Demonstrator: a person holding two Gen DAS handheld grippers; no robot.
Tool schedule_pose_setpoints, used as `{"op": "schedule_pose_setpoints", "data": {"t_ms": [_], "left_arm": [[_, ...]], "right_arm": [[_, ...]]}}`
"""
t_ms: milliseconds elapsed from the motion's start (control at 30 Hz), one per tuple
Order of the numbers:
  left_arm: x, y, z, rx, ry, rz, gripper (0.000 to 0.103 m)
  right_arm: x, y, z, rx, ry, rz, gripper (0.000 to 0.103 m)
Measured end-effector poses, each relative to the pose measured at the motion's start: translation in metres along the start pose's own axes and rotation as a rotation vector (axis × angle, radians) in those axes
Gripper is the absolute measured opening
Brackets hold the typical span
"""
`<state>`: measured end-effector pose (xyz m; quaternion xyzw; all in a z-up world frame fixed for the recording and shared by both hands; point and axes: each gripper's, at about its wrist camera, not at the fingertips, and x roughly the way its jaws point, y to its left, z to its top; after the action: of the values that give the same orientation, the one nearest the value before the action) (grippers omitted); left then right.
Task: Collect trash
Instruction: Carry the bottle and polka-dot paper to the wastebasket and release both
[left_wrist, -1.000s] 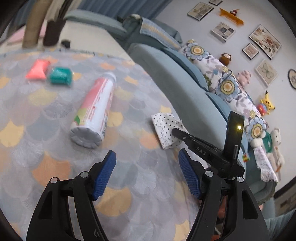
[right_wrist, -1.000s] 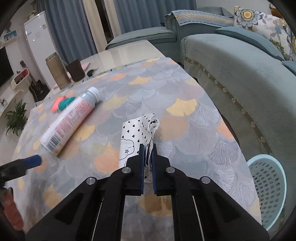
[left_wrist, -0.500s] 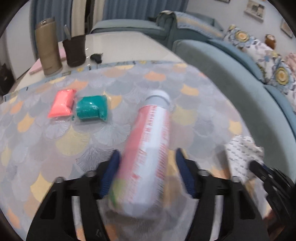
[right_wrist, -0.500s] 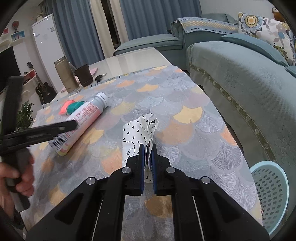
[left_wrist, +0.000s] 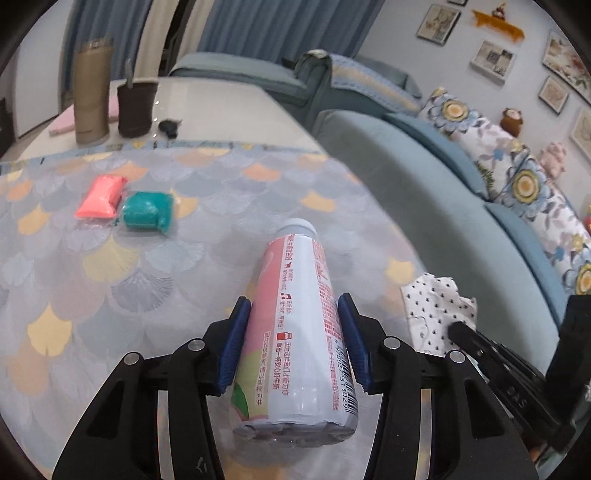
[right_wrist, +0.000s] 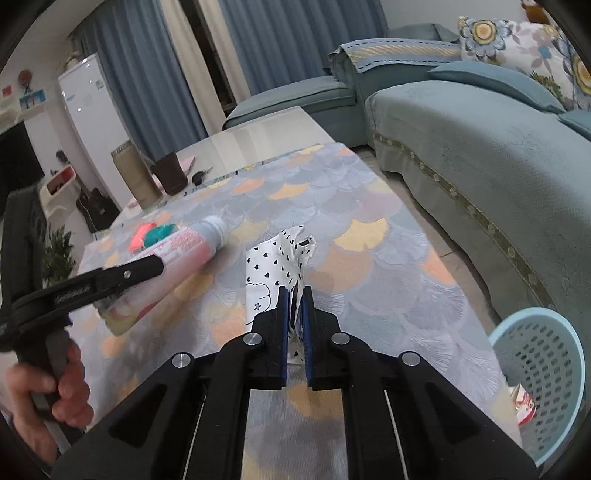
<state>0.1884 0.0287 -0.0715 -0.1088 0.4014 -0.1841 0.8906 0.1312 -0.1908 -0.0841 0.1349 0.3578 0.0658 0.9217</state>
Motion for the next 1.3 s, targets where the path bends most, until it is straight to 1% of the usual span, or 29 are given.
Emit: {"op": "schedule_pose_setpoints", "data": {"t_ms": [167,233,300,367,433,600,700,800,900,1000,1067,1167,1300], "left_arm": [[-0.025,-0.035,0.001,0.021,-0.035,-0.075,0.047],[-0.039,-0.054,0.0,0.038,-0.054,-0.117,0.047],[-0.051,-0.073,0.0,0.06,-0.069,-0.14,0.047],[-0.063,-0.098,0.001,0.092,-0.082,-0.17,0.047],[-0.072,-0.118,0.001,0.114,-0.093,-0.191,0.047],[-0.087,-0.171,-0.002,0.158,-0.119,-0.268,0.047],[-0.087,-0.205,-0.009,0.193,-0.116,-0.316,0.047],[-0.079,-0.236,-0.018,0.223,-0.093,-0.356,0.047],[-0.061,-0.264,-0.032,0.249,-0.06,-0.386,0.047],[-0.041,-0.283,-0.047,0.269,-0.016,-0.404,0.047],[-0.021,-0.294,-0.06,0.283,0.028,-0.406,0.047],[0.011,-0.298,-0.077,0.273,0.109,-0.413,0.047],[0.045,-0.289,-0.097,0.236,0.202,-0.412,0.047]], "right_arm": [[-0.047,-0.005,0.009,-0.009,-0.061,-0.027,0.005],[-0.067,-0.011,0.011,-0.002,-0.087,-0.044,0.005],[-0.085,-0.018,0.012,0.007,-0.113,-0.057,0.005],[-0.112,-0.029,0.013,0.034,-0.149,-0.072,0.005],[-0.138,-0.042,0.014,0.072,-0.183,-0.068,0.005],[-0.206,-0.082,0.013,0.146,-0.276,-0.124,0.005],[-0.233,-0.108,0.008,0.184,-0.308,-0.183,0.005],[-0.25,-0.137,0.0,0.238,-0.322,-0.226,0.005],[-0.258,-0.167,-0.012,0.289,-0.311,-0.27,0.005],[-0.259,-0.19,-0.027,0.307,-0.294,-0.317,0.005],[-0.259,-0.2,-0.04,0.303,-0.297,-0.357,0.005],[-0.251,-0.219,-0.056,0.338,-0.265,-0.377,0.005],[-0.224,-0.25,-0.08,0.426,-0.184,-0.372,0.005]]}}
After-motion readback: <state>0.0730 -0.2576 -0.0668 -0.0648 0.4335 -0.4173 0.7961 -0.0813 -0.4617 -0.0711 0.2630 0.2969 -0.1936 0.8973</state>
